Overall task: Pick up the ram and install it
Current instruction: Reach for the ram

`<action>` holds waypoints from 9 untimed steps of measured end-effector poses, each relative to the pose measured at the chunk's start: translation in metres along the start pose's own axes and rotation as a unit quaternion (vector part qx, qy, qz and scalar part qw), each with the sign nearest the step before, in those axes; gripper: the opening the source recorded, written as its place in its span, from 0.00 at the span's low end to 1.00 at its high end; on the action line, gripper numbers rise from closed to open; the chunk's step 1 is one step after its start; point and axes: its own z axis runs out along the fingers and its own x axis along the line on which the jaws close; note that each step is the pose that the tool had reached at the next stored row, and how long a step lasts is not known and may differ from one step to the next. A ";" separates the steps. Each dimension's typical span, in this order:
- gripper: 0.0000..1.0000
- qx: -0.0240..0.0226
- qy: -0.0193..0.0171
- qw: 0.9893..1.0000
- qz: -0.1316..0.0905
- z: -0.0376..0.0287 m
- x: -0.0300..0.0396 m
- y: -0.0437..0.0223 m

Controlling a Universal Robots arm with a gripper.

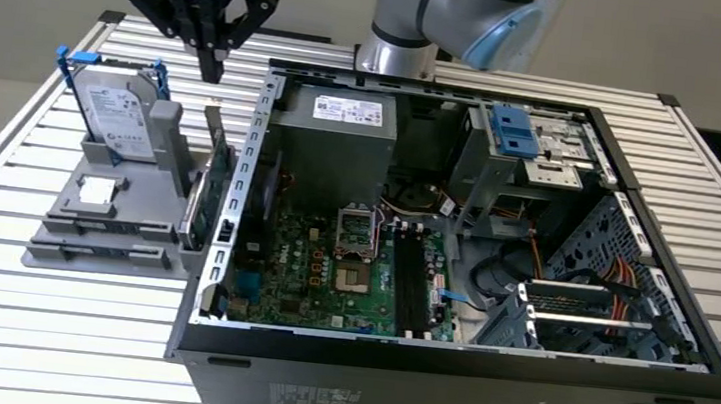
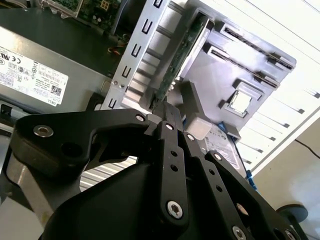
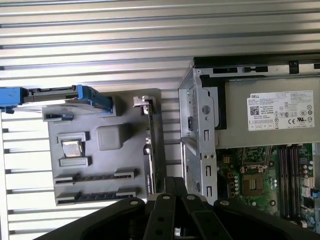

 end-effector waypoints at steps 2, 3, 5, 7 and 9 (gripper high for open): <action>0.00 0.000 0.000 1.000 0.000 0.0000 0.0003 0.0000; 0.00 0.000 0.000 1.000 0.000 0.0000 0.0005 0.0000; 0.00 0.000 0.000 1.000 0.000 0.0000 0.0012 -0.0001; 0.00 0.000 0.000 1.000 0.000 0.0000 0.0018 -0.0001; 0.00 0.000 0.000 1.000 0.000 -0.0001 0.0027 -0.0002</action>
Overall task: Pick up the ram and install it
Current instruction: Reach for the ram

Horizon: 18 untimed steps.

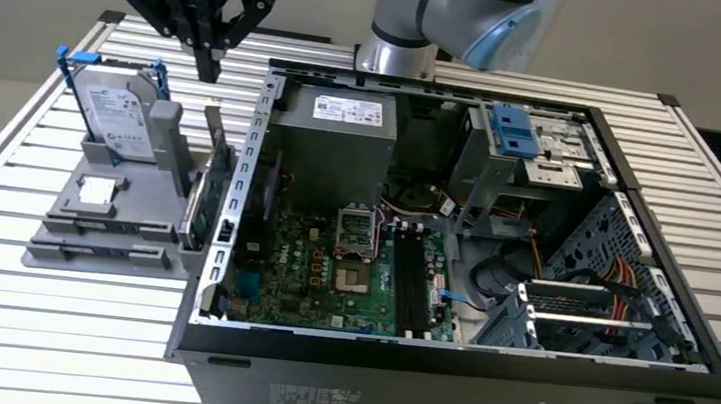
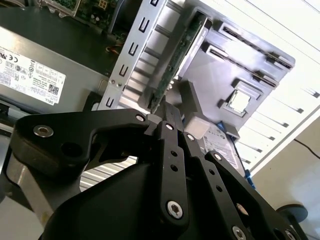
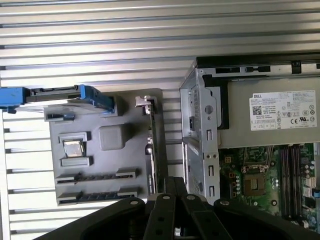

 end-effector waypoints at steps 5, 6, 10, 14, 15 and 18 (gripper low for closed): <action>0.00 0.000 0.000 1.000 0.000 -0.0001 0.0036 -0.0002; 0.00 0.000 0.000 1.000 0.000 -0.0001 0.0045 -0.0003; 0.00 0.000 0.000 1.000 0.000 -0.0002 0.0086 -0.0006; 0.00 0.000 0.000 1.000 0.000 -0.0003 0.0131 -0.0009; 0.00 0.000 0.000 1.000 0.000 -0.0003 0.0142 -0.0010; 0.00 0.000 0.000 1.000 0.000 -0.0004 0.0175 -0.0012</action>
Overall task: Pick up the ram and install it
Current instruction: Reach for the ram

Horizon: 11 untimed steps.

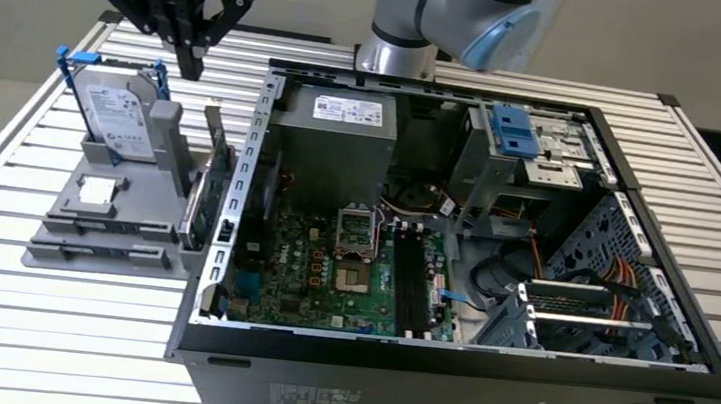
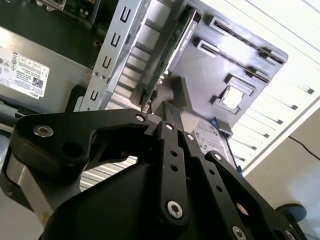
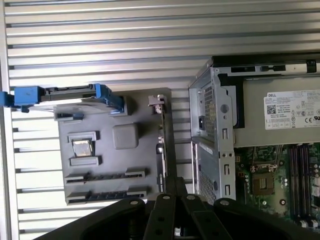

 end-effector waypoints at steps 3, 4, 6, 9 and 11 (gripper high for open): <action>0.00 0.000 0.000 1.000 0.000 -0.0001 0.0033 -0.0002; 0.00 0.000 0.000 1.000 0.000 -0.0001 0.0043 -0.0003; 0.00 0.000 0.000 1.000 0.000 -0.0001 0.0064 -0.0005; 0.00 0.000 0.000 1.000 0.000 -0.0002 0.0094 -0.0007; 0.00 0.000 0.000 1.000 0.000 -0.0003 0.0113 -0.0008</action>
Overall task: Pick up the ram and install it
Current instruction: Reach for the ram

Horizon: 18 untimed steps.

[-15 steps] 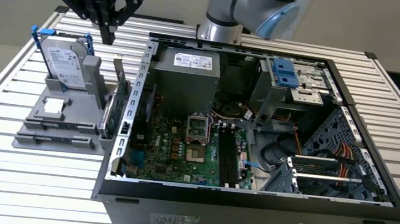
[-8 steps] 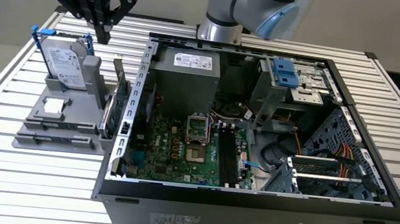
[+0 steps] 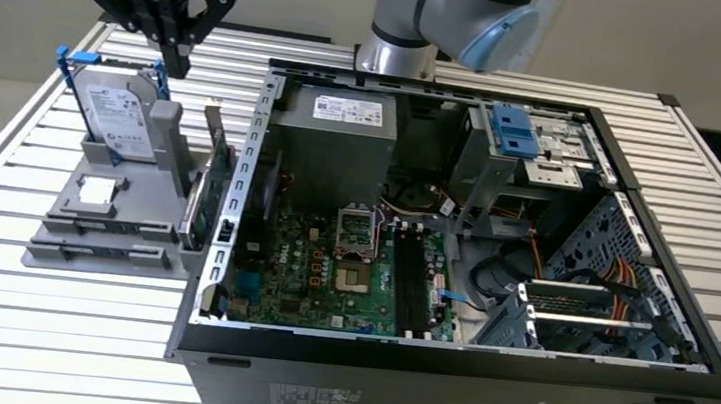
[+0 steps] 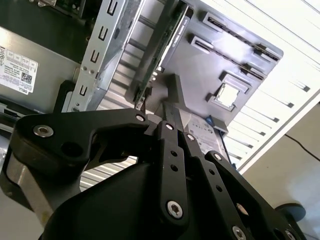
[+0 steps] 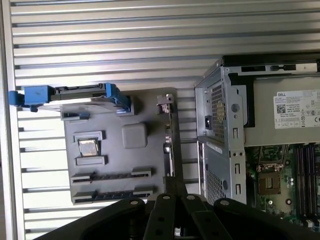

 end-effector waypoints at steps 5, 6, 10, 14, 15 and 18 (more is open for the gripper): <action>0.00 0.000 0.000 1.000 0.000 -0.0001 0.0044 -0.0003; 0.00 0.000 0.000 1.000 0.000 -0.0001 0.0052 -0.0004; 0.00 0.000 0.000 1.000 0.000 -0.0002 0.0094 -0.0006; 0.00 0.000 0.000 1.000 0.000 -0.0002 0.0116 -0.0008; 0.00 0.000 0.000 1.000 0.000 -0.0003 0.0121 -0.0008; 0.00 0.000 0.000 1.000 0.000 -0.0002 0.0127 -0.0009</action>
